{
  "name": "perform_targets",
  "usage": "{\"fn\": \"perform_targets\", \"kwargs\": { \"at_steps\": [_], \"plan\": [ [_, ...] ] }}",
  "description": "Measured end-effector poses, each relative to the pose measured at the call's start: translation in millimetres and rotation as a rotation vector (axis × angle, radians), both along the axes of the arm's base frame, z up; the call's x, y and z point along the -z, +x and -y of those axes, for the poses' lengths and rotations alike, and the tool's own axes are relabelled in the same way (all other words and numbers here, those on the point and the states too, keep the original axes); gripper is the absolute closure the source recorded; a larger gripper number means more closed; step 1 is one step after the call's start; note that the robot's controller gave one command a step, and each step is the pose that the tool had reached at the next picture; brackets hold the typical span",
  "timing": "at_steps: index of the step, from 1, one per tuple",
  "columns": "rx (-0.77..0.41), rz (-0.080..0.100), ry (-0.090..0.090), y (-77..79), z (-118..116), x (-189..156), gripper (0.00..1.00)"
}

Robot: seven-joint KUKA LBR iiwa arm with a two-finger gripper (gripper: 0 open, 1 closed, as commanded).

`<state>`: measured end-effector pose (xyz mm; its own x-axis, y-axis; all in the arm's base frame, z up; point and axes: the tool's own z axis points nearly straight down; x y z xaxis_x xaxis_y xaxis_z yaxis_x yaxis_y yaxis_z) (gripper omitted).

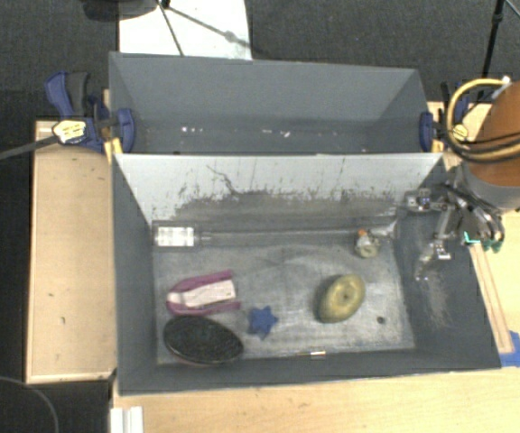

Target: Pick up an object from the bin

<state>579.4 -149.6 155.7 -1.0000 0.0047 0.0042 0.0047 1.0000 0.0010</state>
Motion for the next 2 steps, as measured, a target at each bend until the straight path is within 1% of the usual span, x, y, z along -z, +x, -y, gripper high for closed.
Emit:
{"fn": "perform_targets", "kwargs": {
  "at_steps": [1, 2],
  "plan": [
    [-0.067, -0.001, 0.004, -52.2, -96.7, 86.3, 0.00],
    [-0.167, 0.012, -0.001, -56.4, -118.4, 43.0, 0.00]
  ]
}}
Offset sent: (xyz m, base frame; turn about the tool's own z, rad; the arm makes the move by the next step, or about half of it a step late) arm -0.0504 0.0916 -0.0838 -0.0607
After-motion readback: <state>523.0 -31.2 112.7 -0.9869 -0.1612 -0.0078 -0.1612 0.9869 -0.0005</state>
